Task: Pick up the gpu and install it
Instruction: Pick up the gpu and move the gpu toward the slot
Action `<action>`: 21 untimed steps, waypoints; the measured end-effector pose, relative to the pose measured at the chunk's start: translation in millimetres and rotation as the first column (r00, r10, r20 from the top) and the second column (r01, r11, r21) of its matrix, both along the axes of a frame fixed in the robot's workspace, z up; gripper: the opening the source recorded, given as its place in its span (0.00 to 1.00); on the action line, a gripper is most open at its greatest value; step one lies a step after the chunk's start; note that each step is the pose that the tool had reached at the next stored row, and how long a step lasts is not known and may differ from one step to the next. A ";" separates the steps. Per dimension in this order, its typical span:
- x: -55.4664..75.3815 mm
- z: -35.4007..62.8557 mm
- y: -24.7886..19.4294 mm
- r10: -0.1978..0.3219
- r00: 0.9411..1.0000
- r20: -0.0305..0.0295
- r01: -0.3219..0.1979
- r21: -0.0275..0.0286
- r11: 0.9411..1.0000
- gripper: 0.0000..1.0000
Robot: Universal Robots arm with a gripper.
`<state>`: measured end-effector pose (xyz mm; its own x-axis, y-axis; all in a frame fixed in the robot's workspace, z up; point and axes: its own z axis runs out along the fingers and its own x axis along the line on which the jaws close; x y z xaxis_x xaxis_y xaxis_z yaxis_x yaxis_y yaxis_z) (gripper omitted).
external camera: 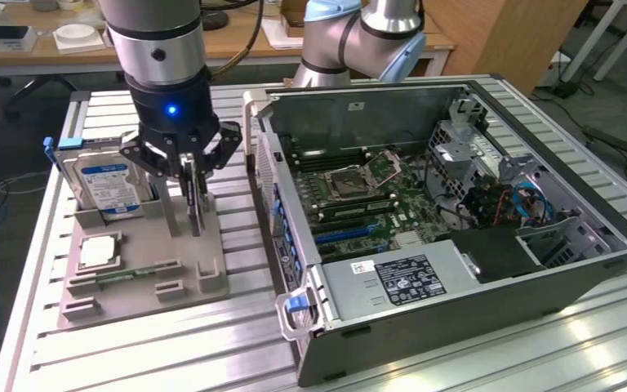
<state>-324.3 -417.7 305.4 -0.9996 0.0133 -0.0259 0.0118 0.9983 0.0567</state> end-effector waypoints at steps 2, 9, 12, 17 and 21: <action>0.0 2.2 0.0 0.000 1.000 0.000 0.000 0.000 1.000 0.27; 0.0 9.3 0.0 0.000 1.000 0.000 0.000 0.001 1.000 0.27; 0.0 12.7 0.0 0.000 1.000 0.000 0.000 0.002 1.000 0.27; 0.0 17.9 0.0 0.000 1.000 0.000 0.000 0.004 1.000 0.27; 0.0 21.9 0.0 0.000 1.000 0.000 0.000 0.006 1.000 0.27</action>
<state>-324.3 -417.7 327.3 -0.9996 0.0134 -0.0258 0.0118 0.9979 0.0631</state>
